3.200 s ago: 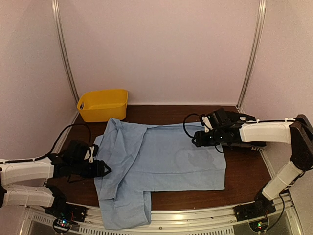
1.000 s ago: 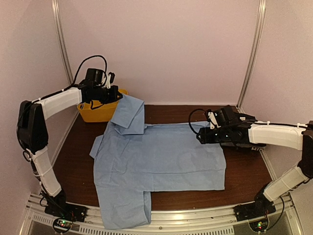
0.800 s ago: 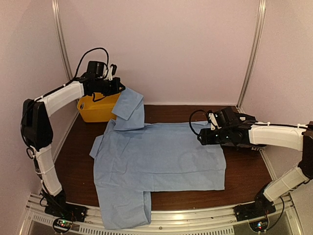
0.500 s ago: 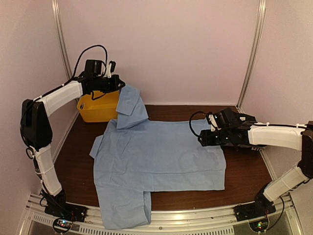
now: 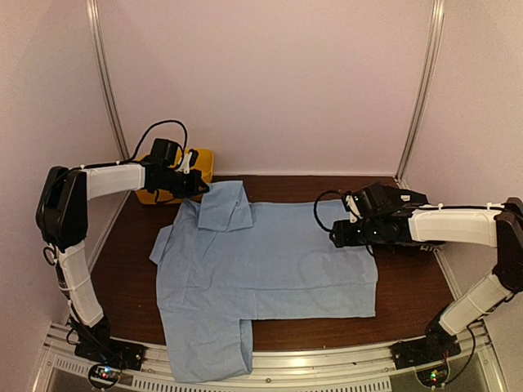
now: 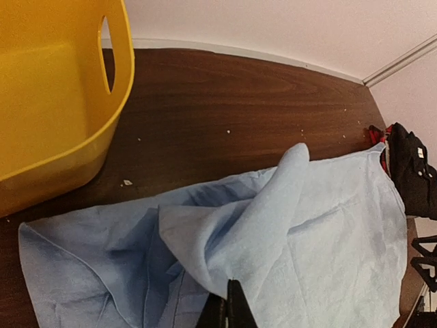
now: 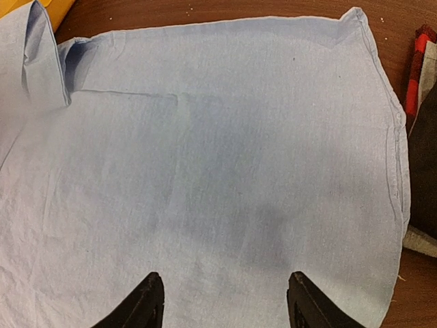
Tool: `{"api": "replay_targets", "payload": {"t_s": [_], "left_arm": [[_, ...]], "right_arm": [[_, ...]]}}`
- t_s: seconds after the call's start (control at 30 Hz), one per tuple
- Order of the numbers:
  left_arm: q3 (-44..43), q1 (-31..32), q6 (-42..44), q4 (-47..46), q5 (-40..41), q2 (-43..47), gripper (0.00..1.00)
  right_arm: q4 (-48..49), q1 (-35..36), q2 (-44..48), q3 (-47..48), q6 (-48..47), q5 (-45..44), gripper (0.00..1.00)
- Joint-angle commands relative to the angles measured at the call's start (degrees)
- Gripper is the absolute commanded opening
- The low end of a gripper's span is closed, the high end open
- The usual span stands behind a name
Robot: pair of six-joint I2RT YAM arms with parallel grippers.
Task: Fold and stack the long sleeve shirts
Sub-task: Place the sleeve at the center of the board, then pick up the flattened shirt from the center of the board.
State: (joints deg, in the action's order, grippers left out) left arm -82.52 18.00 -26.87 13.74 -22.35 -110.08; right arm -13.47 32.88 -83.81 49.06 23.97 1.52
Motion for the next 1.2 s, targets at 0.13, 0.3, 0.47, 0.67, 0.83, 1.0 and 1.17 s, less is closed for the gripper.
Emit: {"api": "replay_targets", "payload": {"t_s": [0.13, 0.3, 0.47, 0.67, 0.83, 1.0, 1.17], "left_arm": [[-1.08, -0.25, 2.35, -2.44, 4.51, -2.02, 0.00], [-2.28, -0.26, 3.05, -2.25, 8.30, -1.82, 0.15], [-2.65, -0.33, 4.10, -1.10, 15.02, 1.58, 0.42], [-0.12, -0.33, 3.59, 0.44, 16.71, 7.29, 0.60], [8.26, -0.33, 1.72, -0.67, 12.40, 14.62, 0.67], [22.62, 0.22, 0.22, -2.22, 5.16, 23.41, 0.70], [34.22, 6.78, -2.51, -1.61, 8.52, 33.49, 0.70]], "right_arm": [[0.74, -0.14, -0.33, -0.62, 0.29, -0.11, 0.63], [0.41, -0.10, 0.10, -0.98, 0.29, -0.07, 0.63], [-0.42, -0.10, 1.66, -1.95, 0.12, -0.06, 0.63], [-1.64, 0.12, 5.22, -4.17, -0.23, 1.58, 0.64], [-4.68, 1.08, 9.15, -6.45, 0.34, 2.84, 0.65], [-9.19, 4.81, 13.70, -8.74, 3.04, 2.36, 0.65], [-11.26, 9.55, 15.08, -10.15, 6.27, 1.80, 0.66]]}}
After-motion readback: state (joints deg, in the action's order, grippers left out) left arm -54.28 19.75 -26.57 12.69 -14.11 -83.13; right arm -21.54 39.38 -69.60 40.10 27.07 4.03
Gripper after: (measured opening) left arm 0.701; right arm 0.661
